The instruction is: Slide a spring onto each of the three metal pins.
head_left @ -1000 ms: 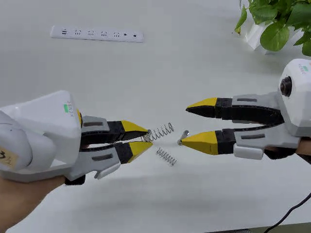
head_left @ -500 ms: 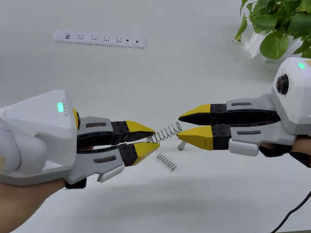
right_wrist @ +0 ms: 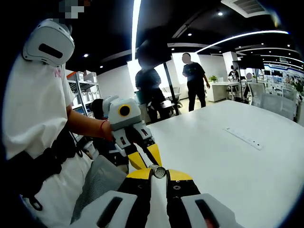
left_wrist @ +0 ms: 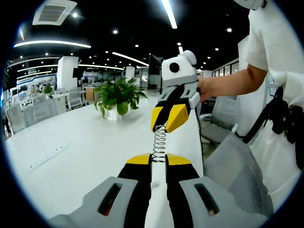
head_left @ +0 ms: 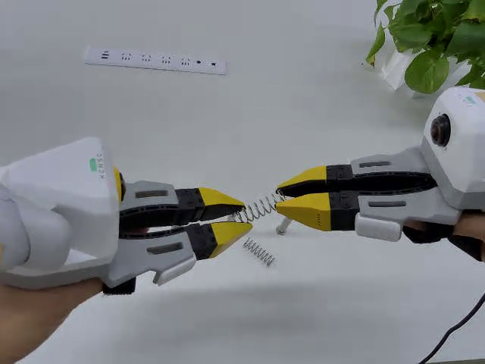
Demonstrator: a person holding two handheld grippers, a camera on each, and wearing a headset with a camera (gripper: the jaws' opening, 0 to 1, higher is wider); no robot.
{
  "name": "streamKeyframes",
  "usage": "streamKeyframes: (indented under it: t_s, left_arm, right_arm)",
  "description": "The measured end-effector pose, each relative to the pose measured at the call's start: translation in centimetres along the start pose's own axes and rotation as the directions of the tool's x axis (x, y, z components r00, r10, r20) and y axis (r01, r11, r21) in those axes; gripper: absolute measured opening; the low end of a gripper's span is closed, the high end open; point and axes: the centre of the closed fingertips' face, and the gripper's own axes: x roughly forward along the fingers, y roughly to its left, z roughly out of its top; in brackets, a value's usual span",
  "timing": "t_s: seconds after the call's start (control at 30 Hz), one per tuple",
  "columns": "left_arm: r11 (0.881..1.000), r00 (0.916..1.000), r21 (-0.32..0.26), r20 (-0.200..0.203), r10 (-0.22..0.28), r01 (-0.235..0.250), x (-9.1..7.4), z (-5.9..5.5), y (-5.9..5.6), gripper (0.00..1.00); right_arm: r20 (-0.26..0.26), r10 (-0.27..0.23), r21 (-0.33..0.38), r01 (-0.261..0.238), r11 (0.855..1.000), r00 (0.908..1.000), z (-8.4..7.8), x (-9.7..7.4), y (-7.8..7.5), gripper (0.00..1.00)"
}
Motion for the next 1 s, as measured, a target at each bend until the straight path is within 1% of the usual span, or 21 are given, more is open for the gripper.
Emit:
streamKeyframes:
  t_s: [0.37,0.43,0.7,1.0]
  left_arm:
    - [1.0,0.9999,-0.008,-0.006,-0.008,0.008,0.1,-0.3,-0.2,0.07]
    - [1.0,0.9999,-0.006,-0.008,-0.008,0.008,0.2,-0.4,-0.1,0.07]
    - [1.0,0.9996,-0.001,-0.017,-0.022,0.022,0.4,-0.6,-0.6,0.07]
    - [1.0,0.9994,-0.003,-0.017,-0.029,0.029,0.5,-0.6,-0.9,0.07]
  right_arm:
    - [-0.024,0.007,-0.033,-0.008,0.999,0.9997,0.2,0.1,0.2,0.07]
    - [-0.022,0.011,-0.036,-0.011,0.999,0.9997,0.3,0.1,0.3,0.06]
    - [-0.036,0.018,-0.068,-0.021,0.997,0.9992,0.9,0.5,0.7,0.06]
    - [-0.054,0.026,-0.101,-0.031,0.994,0.9982,1.2,0.7,1.0,0.06]
